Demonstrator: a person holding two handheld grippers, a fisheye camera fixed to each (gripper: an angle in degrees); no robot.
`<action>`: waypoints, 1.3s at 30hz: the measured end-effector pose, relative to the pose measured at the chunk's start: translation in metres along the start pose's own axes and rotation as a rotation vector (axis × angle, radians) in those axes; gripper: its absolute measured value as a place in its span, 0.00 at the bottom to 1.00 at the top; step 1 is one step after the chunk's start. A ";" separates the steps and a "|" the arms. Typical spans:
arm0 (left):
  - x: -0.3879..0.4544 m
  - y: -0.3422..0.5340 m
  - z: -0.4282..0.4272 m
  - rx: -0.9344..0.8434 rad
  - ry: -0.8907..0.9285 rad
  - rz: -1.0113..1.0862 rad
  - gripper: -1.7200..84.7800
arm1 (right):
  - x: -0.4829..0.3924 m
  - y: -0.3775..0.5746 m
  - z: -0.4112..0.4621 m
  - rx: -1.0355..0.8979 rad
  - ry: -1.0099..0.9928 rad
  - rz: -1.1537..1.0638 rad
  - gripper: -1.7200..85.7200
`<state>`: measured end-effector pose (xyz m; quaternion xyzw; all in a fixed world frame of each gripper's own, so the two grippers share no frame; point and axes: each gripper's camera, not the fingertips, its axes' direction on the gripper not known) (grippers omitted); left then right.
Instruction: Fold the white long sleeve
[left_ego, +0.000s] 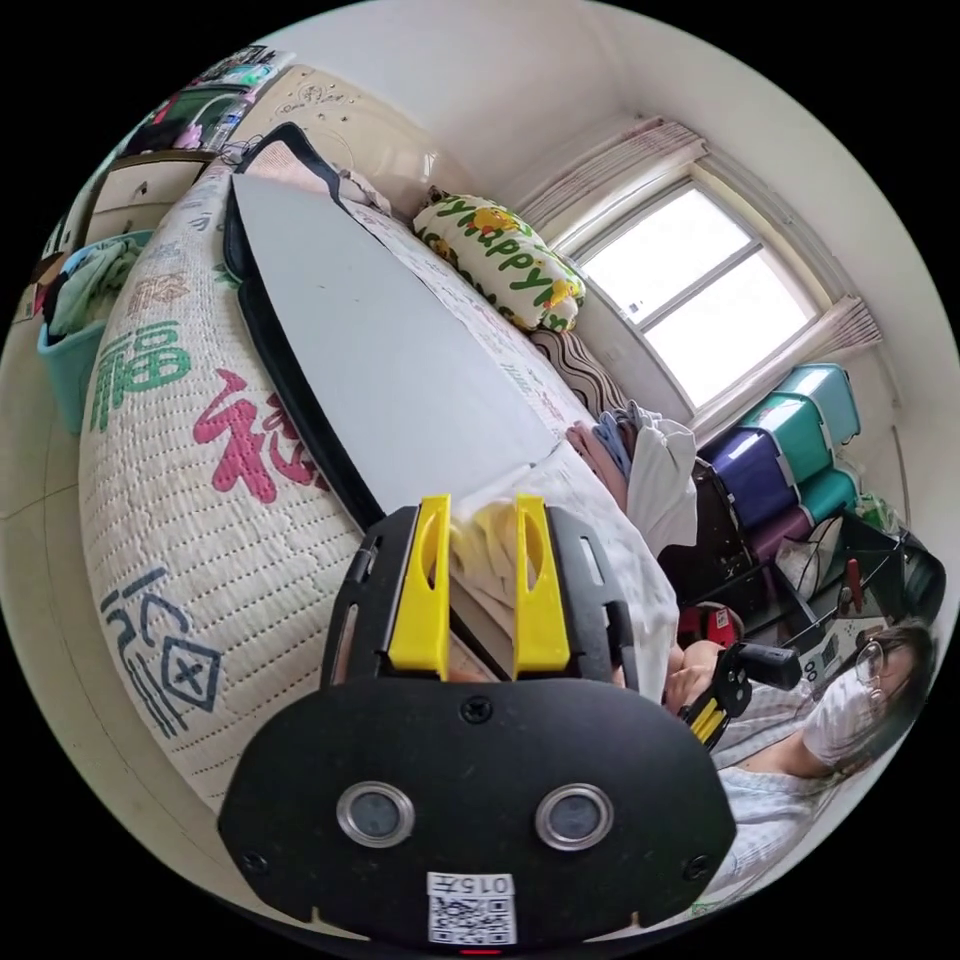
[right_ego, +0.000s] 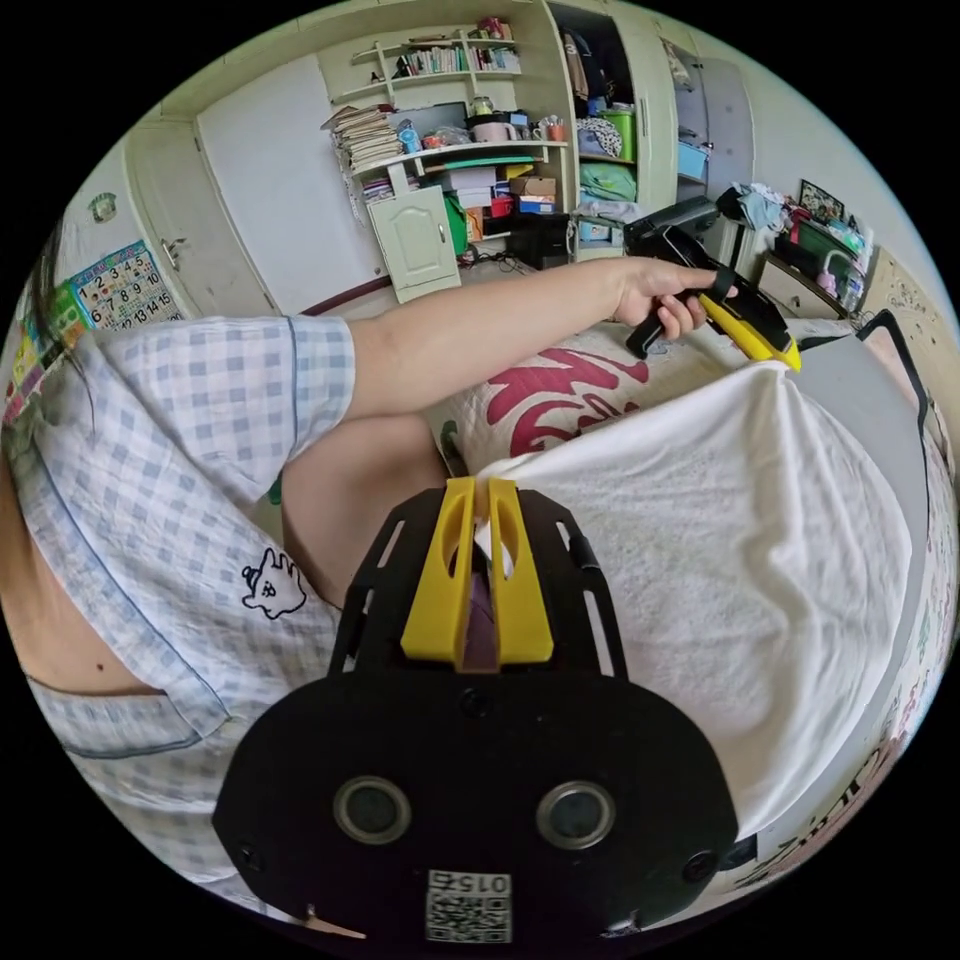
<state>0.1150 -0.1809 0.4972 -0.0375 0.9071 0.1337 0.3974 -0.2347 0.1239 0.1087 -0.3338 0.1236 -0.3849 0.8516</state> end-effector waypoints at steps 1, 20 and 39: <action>0.002 0.000 -0.003 0.009 -0.012 0.001 0.12 | -0.004 -0.003 0.006 -0.018 0.028 -0.010 0.03; 0.067 -0.009 -0.001 -0.054 -0.183 0.044 0.05 | -0.027 -0.020 0.038 -0.084 0.132 -0.071 0.06; 0.323 0.083 0.029 -0.264 -0.291 0.585 0.12 | 0.032 0.087 -0.088 0.310 0.453 0.139 0.09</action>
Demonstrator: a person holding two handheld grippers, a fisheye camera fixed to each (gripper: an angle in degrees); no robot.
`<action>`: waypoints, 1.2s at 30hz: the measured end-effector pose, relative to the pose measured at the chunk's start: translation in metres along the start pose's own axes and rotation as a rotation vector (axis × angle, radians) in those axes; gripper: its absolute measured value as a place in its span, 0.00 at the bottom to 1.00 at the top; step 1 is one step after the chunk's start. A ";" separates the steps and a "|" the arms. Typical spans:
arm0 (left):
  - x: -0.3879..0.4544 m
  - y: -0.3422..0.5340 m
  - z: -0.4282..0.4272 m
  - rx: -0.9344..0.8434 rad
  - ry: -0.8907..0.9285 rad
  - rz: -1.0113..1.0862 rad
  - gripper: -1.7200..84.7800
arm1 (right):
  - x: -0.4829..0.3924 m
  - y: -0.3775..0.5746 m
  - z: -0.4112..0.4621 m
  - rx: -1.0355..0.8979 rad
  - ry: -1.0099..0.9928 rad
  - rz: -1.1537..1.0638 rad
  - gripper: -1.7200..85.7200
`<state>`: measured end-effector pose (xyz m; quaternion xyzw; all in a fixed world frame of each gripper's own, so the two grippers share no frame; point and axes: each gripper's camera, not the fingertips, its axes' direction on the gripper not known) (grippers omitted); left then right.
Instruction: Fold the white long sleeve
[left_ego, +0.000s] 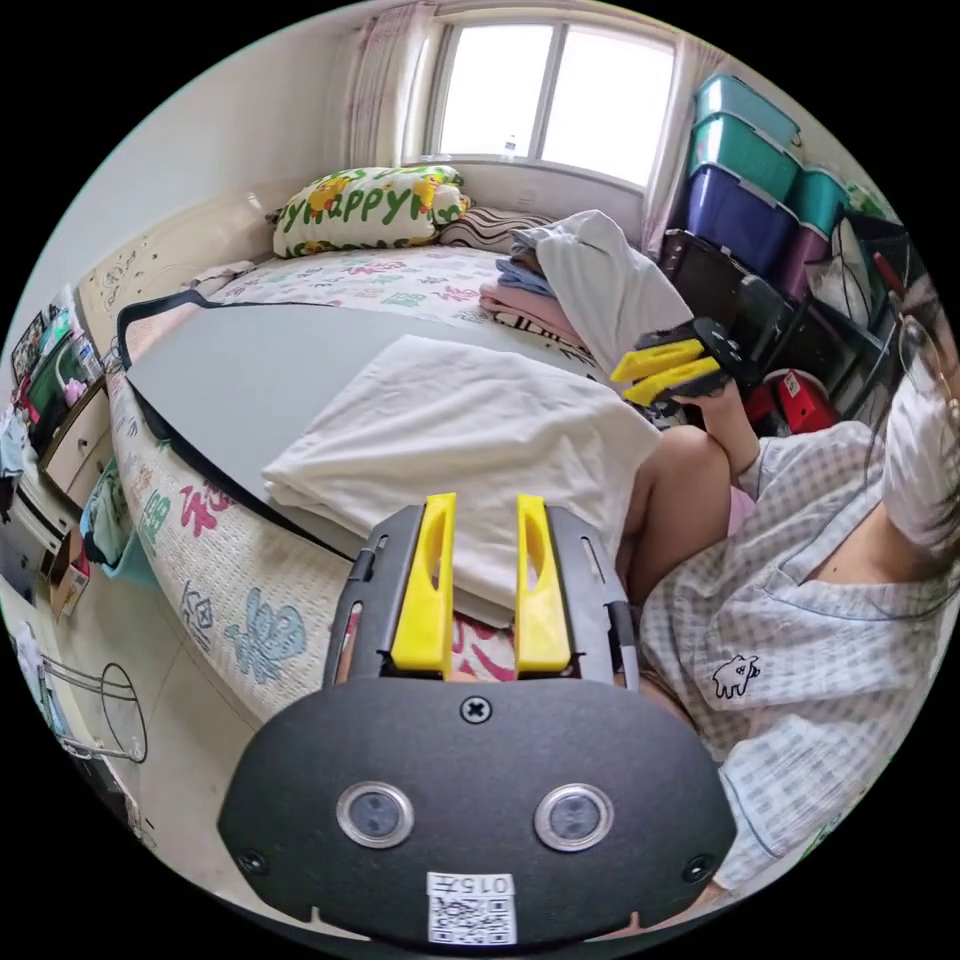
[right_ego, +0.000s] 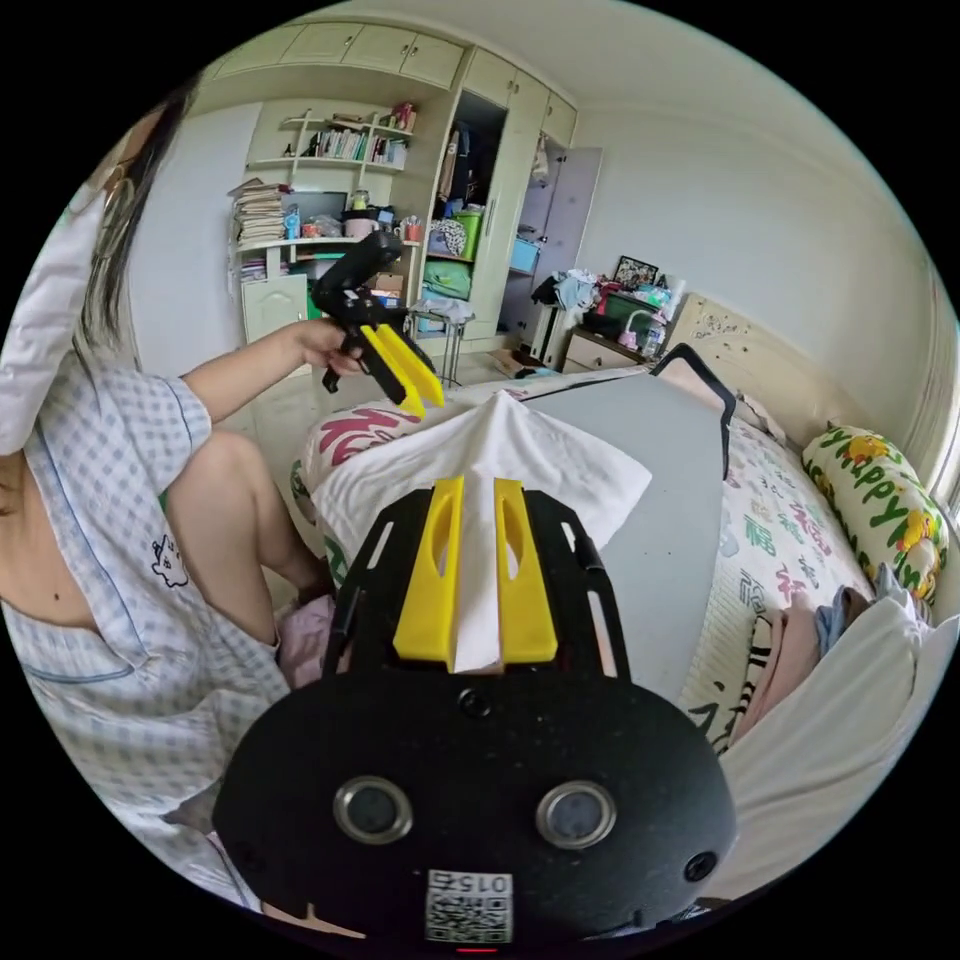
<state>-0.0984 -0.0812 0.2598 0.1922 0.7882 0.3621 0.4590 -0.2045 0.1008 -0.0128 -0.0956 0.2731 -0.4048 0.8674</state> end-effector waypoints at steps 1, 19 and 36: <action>0.013 0.005 0.003 0.010 0.017 0.007 0.12 | 0.005 0.001 0.001 0.004 -0.043 0.017 0.09; 0.049 -0.001 0.029 -0.167 -0.004 0.031 0.03 | 0.045 0.015 0.059 -0.334 -0.034 0.023 0.05; 0.088 0.009 0.047 -0.289 0.088 0.292 0.03 | 0.084 0.023 0.068 -0.382 -0.219 -0.070 0.08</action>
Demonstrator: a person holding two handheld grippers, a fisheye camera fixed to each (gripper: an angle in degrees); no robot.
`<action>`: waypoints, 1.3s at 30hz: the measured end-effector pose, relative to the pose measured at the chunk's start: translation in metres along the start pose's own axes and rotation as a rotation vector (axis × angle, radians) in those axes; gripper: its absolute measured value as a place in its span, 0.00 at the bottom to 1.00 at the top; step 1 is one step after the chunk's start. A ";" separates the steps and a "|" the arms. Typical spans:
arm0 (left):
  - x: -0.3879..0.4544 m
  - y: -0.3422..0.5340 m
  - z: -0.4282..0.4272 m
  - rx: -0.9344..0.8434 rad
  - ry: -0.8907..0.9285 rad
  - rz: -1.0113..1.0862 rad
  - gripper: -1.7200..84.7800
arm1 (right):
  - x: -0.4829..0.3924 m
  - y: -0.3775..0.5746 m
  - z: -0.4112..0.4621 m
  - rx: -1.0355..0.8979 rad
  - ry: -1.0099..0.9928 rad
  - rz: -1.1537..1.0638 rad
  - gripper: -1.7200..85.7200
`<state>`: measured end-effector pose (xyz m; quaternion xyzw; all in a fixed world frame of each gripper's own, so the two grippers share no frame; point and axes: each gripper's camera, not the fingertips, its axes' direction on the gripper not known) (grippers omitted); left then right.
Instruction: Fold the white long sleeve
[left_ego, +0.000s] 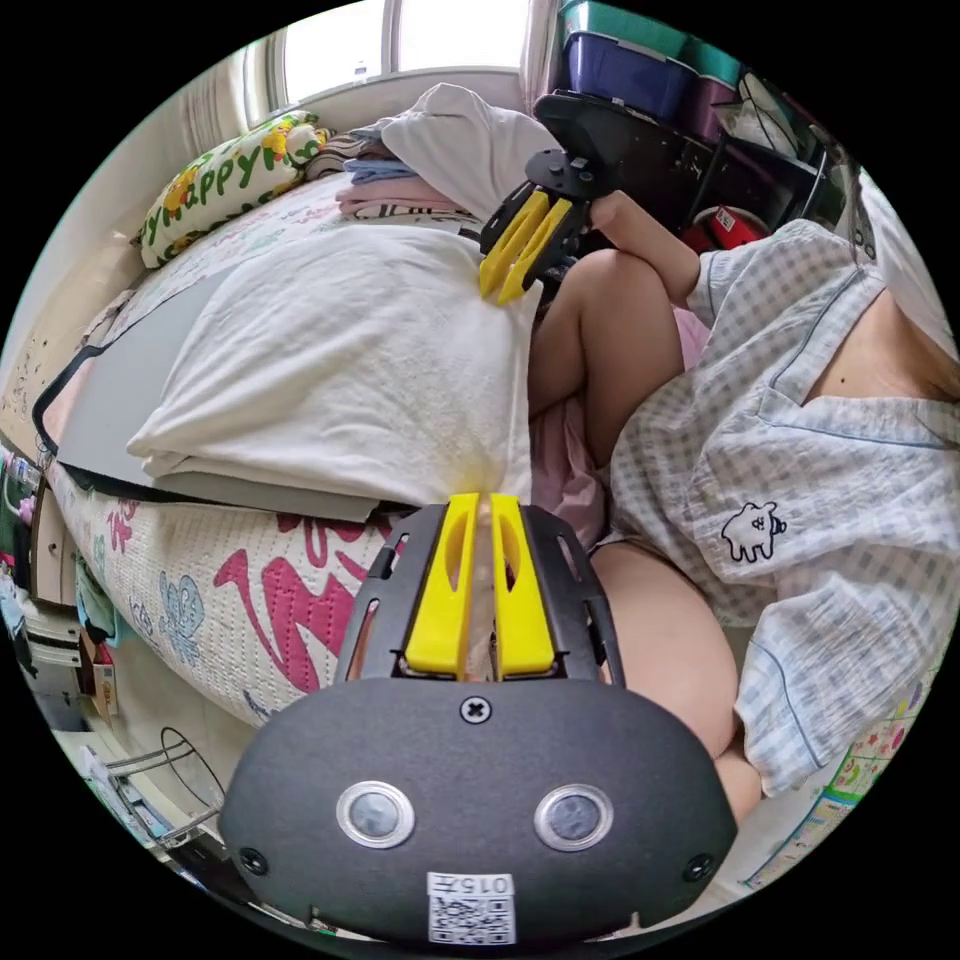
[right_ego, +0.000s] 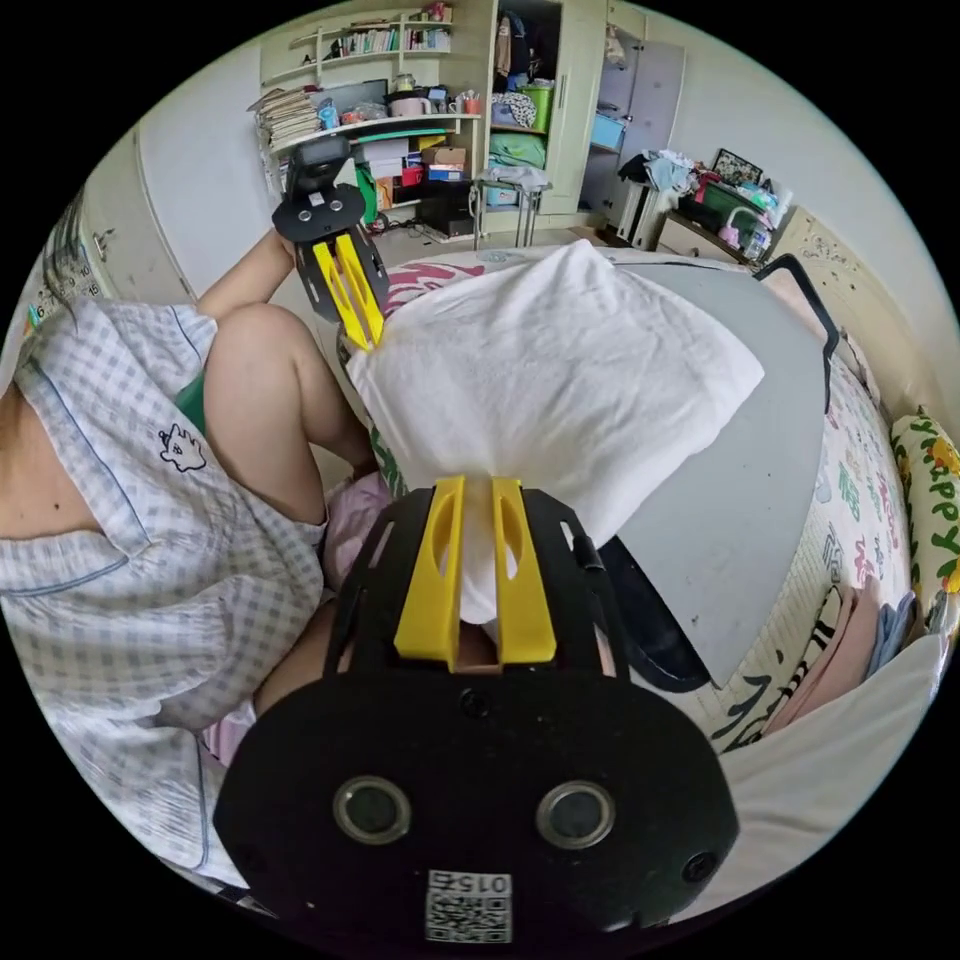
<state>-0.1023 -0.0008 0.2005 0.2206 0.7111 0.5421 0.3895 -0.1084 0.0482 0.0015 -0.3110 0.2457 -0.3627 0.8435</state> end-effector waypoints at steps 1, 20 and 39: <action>-0.001 0.004 0.003 -0.027 0.025 0.005 0.02 | 0.009 0.003 -0.004 0.018 -0.033 0.019 0.08; -0.164 0.047 -0.062 0.471 -0.302 -0.717 0.07 | 0.214 0.024 -0.085 0.561 -0.052 0.560 0.02; -0.220 0.149 -0.047 0.517 -0.157 -0.795 0.12 | 0.341 -0.007 -0.031 0.342 -0.216 0.590 0.08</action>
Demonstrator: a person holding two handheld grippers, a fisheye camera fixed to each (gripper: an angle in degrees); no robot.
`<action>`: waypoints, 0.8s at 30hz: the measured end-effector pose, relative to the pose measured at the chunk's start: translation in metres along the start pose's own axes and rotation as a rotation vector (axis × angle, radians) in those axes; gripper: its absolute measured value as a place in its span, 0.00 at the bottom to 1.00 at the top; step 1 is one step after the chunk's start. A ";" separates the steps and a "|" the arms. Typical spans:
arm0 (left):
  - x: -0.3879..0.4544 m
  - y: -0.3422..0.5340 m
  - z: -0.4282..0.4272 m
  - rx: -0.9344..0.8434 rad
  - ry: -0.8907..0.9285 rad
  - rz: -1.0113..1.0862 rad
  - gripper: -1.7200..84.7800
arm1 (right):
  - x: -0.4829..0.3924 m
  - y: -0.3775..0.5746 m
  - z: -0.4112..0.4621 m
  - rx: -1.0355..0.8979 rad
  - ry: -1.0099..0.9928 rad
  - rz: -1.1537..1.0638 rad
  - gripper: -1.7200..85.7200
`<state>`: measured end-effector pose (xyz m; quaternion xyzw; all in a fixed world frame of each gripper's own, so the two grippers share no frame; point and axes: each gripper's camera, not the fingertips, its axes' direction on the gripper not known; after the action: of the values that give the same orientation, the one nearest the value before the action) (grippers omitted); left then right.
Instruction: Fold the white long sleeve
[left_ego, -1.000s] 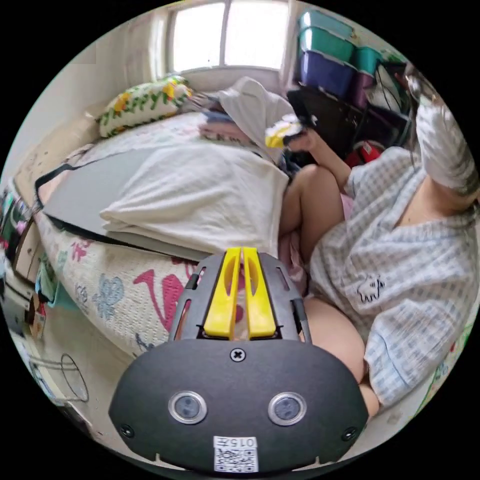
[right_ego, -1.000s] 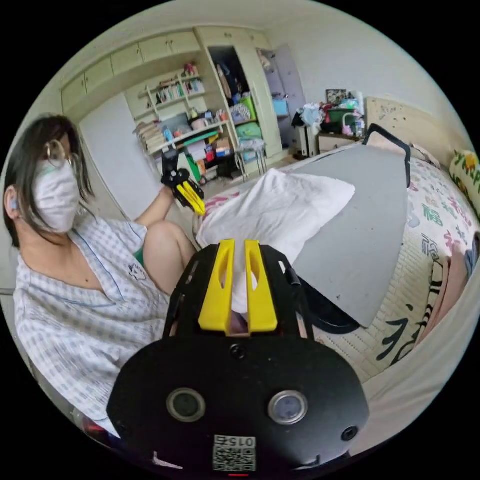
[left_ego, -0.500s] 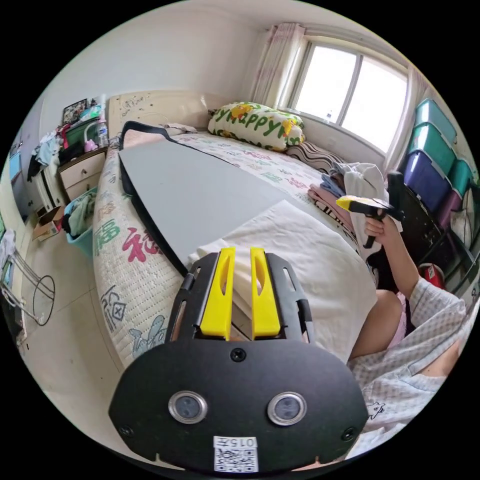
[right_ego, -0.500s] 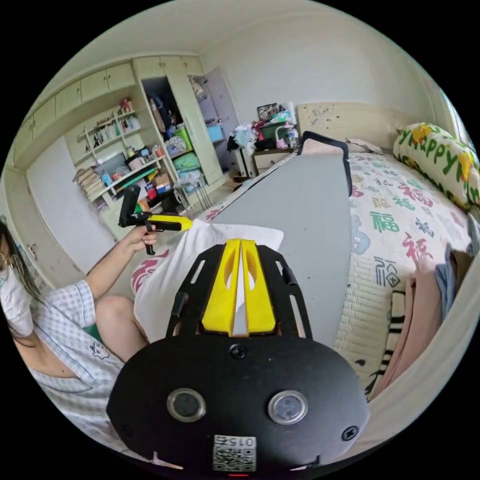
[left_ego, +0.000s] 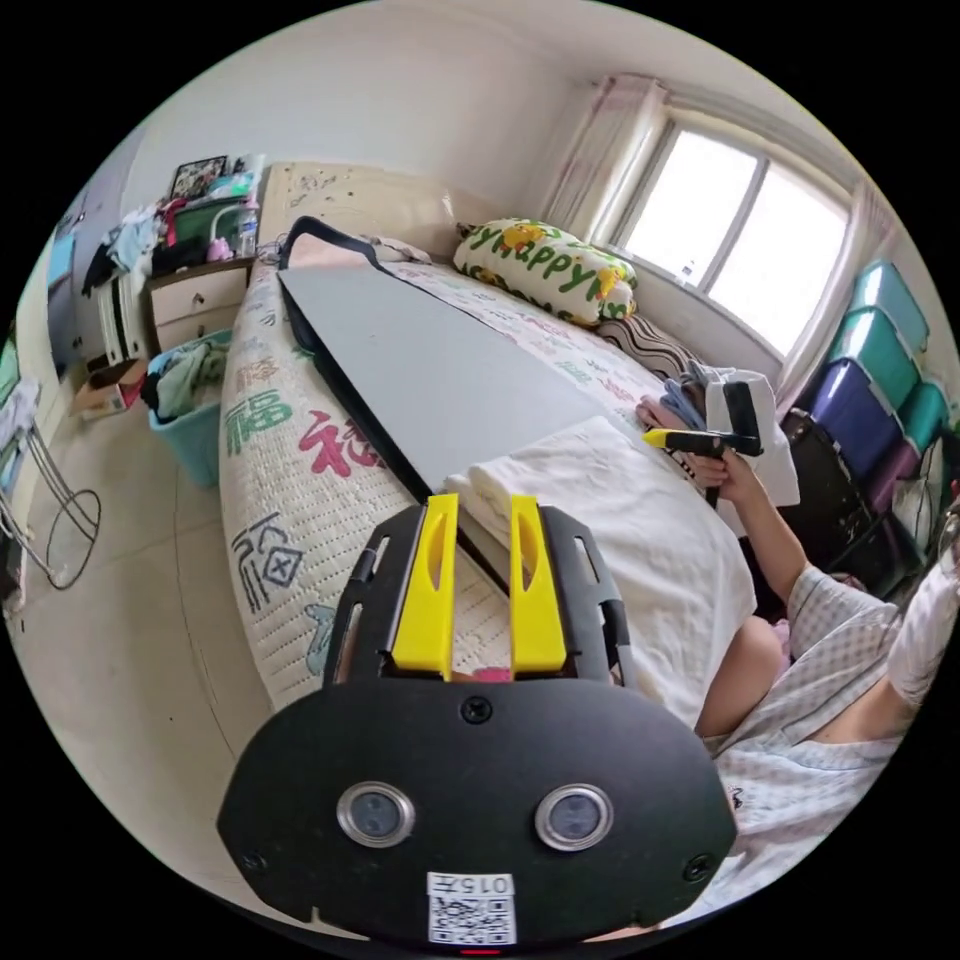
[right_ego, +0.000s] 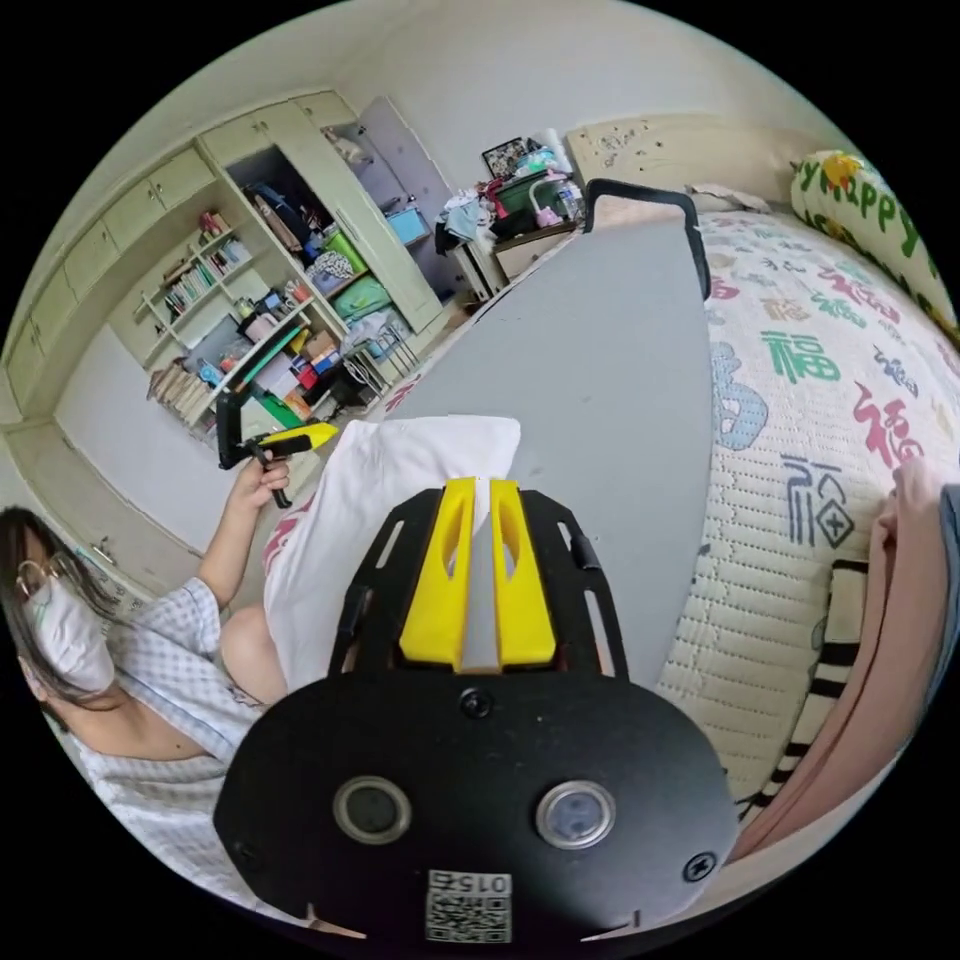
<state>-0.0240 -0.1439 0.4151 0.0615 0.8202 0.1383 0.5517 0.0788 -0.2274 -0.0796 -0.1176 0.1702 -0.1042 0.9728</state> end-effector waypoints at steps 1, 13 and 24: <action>-0.013 0.001 0.004 -0.017 0.062 -0.024 0.13 | 0.011 -0.003 -0.003 -0.011 -0.064 0.028 0.10; -0.061 -0.021 0.056 -0.139 0.236 -0.066 0.16 | 0.043 -0.028 0.021 -0.172 -0.272 0.079 0.16; -0.069 -0.024 0.079 -0.191 0.249 -0.027 0.09 | 0.029 -0.017 0.001 -0.175 -0.256 0.099 0.10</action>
<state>0.0770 -0.1721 0.4417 -0.0198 0.8661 0.2148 0.4508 0.1030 -0.2505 -0.0825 -0.2058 0.0588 -0.0250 0.9765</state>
